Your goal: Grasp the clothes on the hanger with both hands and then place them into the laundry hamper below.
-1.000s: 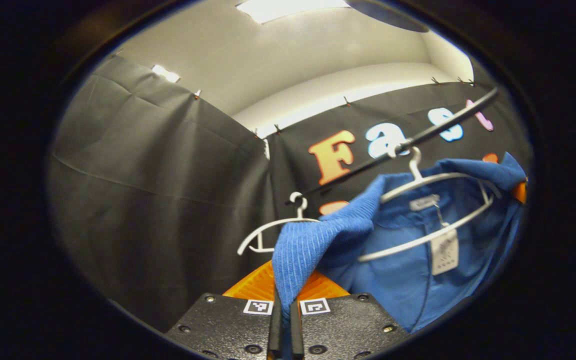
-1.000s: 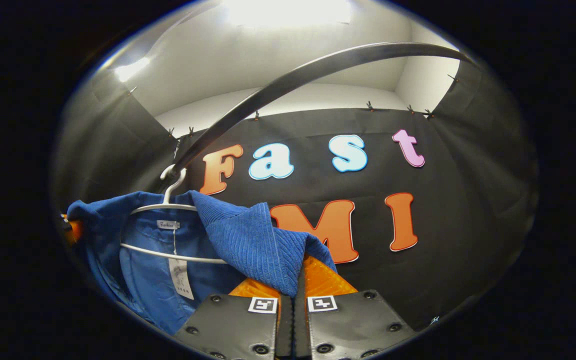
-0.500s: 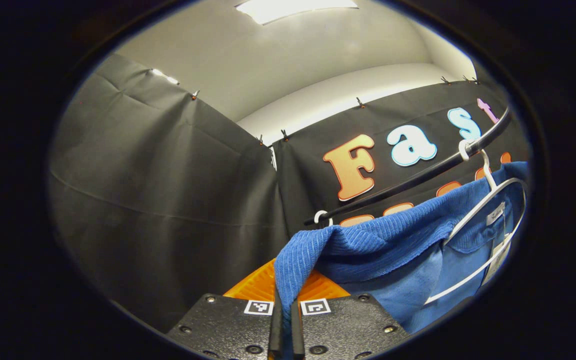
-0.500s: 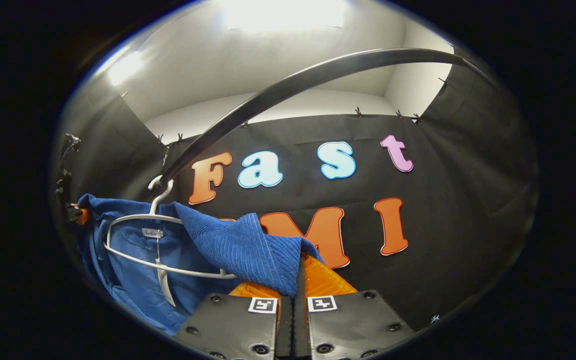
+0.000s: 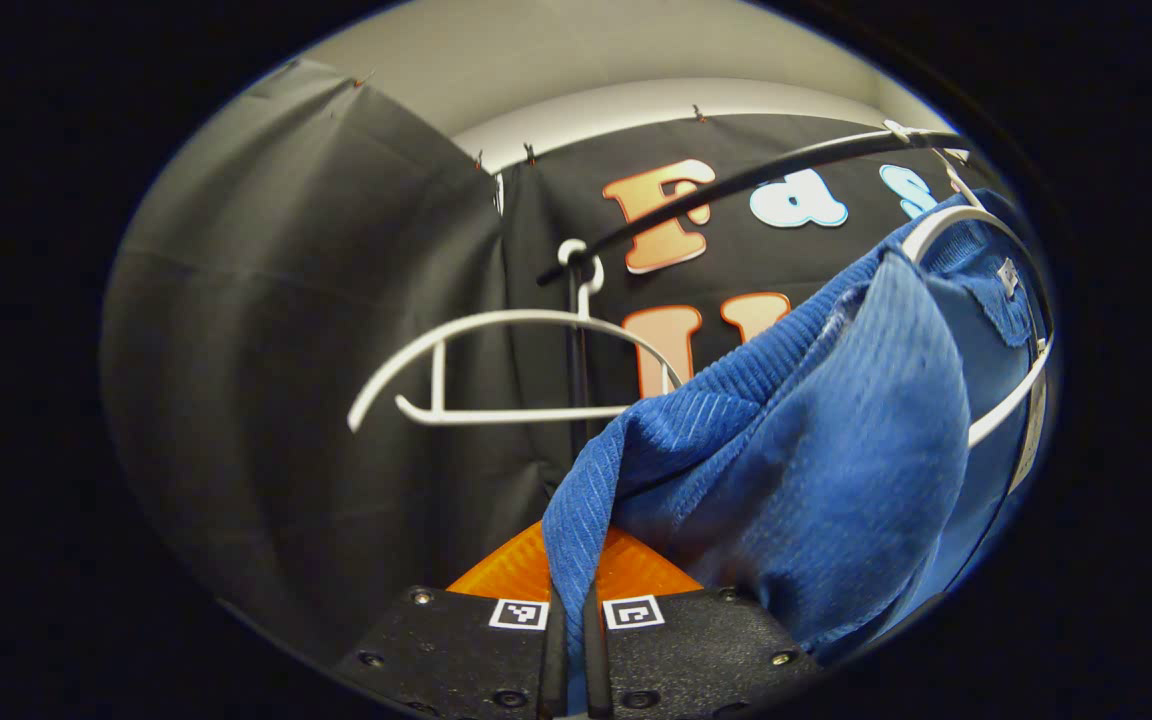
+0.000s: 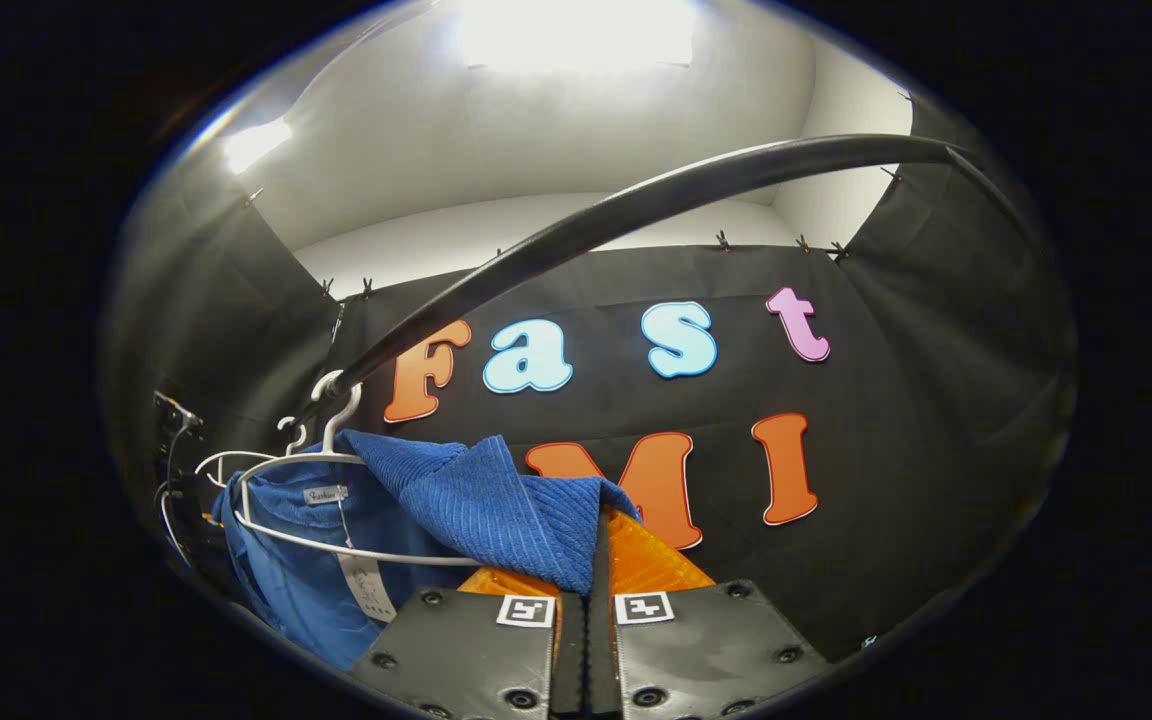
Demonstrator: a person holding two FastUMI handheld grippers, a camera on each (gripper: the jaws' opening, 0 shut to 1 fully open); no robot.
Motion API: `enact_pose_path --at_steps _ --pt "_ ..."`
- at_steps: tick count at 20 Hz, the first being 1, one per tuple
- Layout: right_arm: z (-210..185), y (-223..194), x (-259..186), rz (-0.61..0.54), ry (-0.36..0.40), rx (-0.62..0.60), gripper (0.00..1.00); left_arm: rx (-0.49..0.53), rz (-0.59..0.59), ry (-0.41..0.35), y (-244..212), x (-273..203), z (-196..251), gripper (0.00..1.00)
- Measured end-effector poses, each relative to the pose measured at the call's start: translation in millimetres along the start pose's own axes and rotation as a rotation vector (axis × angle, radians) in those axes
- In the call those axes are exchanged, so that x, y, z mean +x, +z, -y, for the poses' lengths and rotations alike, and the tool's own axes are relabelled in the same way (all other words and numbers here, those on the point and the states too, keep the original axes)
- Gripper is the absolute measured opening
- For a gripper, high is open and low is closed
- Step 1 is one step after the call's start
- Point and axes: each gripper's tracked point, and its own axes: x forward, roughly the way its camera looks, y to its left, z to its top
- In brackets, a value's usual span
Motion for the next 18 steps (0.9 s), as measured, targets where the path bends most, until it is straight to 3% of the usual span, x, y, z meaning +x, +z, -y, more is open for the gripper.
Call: enact_pose_path --at_steps 4,8,12,15,18 --pt "-2.5 4.2 2.5 0.008 0.004 -0.033 0.08 0.036 -0.063 -0.056 -44.2 3.9 33.7 0.07" --pt "-1.8 12.4 2.8 0.021 0.004 -0.062 0.09 -0.102 -0.173 -0.073 -89.5 12.3 50.8 0.07" --pt "0.5 25.3 0.5 0.053 -0.016 -0.112 0.08 -0.179 -0.125 -0.055 -66.2 30.1 39.9 0.07" --pt "7.0 31.0 3.3 0.074 -0.043 -0.148 0.09 -0.230 -0.014 -0.015 -11.6 25.4 5.3 0.05" --pt "18.7 35.4 7.6 0.104 -0.103 -0.183 0.09 -0.164 0.074 0.042 40.3 -3.0 -42.9 0.05"
